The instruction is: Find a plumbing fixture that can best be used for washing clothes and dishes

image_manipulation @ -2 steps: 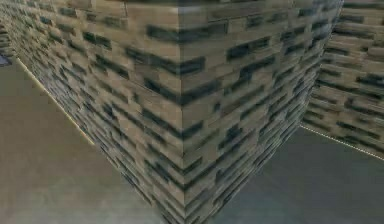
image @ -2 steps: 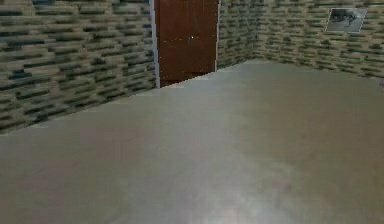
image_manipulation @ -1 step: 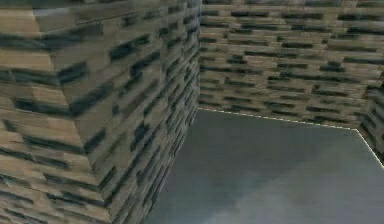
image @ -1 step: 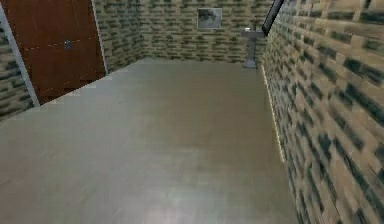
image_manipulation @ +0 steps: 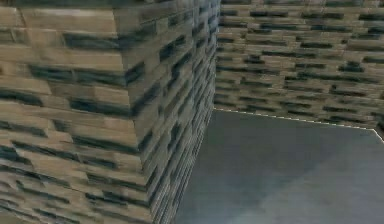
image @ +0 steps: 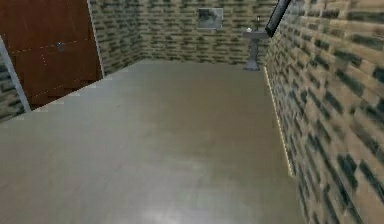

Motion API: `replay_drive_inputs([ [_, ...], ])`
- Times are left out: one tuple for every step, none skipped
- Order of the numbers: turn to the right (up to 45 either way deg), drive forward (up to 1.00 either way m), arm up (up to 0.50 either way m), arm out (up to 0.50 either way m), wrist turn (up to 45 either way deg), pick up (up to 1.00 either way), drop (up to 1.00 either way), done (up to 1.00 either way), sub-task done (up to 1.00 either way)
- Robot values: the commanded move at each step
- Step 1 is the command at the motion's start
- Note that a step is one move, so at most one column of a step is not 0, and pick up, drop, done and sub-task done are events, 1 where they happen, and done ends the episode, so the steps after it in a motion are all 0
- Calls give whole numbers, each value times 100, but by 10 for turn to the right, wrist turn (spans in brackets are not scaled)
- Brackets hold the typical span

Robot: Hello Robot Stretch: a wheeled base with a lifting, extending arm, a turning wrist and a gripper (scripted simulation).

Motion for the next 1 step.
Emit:
replay_drive_inputs([
  [60,0,0,0,0,0,0,0,0],
])
